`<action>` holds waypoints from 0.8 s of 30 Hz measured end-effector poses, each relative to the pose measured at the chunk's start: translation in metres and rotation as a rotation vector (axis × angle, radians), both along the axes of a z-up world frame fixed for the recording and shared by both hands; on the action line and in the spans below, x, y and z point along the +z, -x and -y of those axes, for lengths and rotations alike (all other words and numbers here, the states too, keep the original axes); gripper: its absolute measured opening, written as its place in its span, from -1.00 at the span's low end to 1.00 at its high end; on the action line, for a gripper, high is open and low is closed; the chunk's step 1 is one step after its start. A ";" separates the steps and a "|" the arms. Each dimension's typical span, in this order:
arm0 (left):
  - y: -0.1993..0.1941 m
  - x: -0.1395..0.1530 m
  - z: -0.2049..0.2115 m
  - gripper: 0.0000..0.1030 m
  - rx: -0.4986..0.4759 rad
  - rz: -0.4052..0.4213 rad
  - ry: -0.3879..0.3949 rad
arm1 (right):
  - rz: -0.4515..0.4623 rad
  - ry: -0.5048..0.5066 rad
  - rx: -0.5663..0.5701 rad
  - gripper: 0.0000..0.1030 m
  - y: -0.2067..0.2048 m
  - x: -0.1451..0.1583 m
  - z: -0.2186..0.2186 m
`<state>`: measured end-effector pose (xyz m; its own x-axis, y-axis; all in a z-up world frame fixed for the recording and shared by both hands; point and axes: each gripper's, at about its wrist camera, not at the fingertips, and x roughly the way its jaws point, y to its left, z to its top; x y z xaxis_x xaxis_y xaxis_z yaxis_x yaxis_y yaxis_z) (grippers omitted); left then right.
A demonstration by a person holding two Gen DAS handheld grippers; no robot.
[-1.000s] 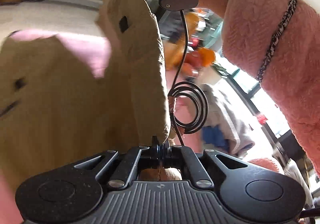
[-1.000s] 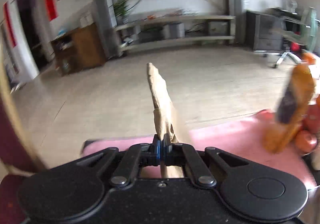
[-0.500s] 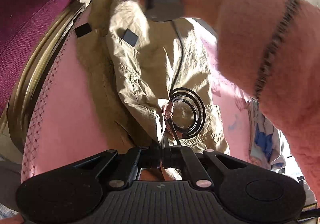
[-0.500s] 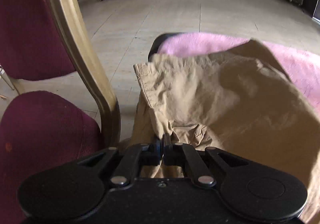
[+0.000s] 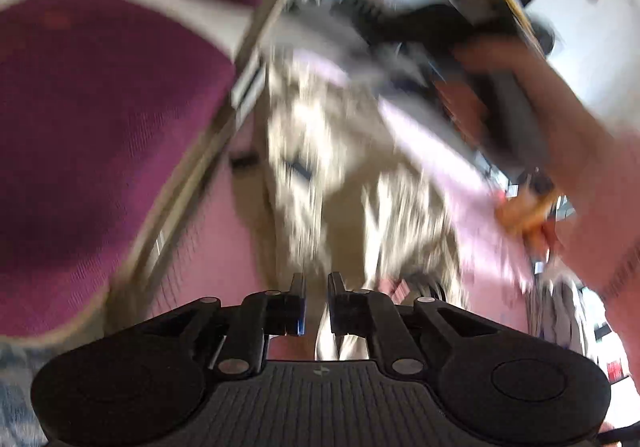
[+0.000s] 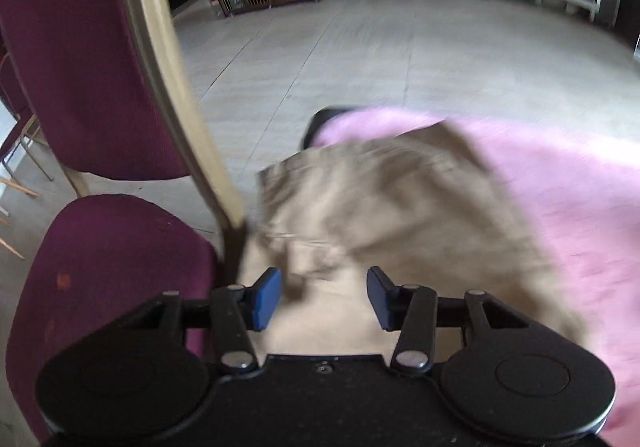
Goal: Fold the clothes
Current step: 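Lay the jacket flat on the blanket and open both grippers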
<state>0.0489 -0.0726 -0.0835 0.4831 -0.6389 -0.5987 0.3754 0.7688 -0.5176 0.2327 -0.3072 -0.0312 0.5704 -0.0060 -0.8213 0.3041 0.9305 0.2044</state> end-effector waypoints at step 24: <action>0.032 -0.025 0.106 -0.77 0.003 0.210 -0.477 | 0.168 -0.484 -0.077 -0.76 0.286 -0.079 0.136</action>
<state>0.0172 -0.1787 -0.1089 0.6252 -0.3174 -0.7130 0.4313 0.9019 -0.0233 -0.0534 -0.4427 -0.1102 0.7078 0.3050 -0.6372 0.2938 0.6931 0.6582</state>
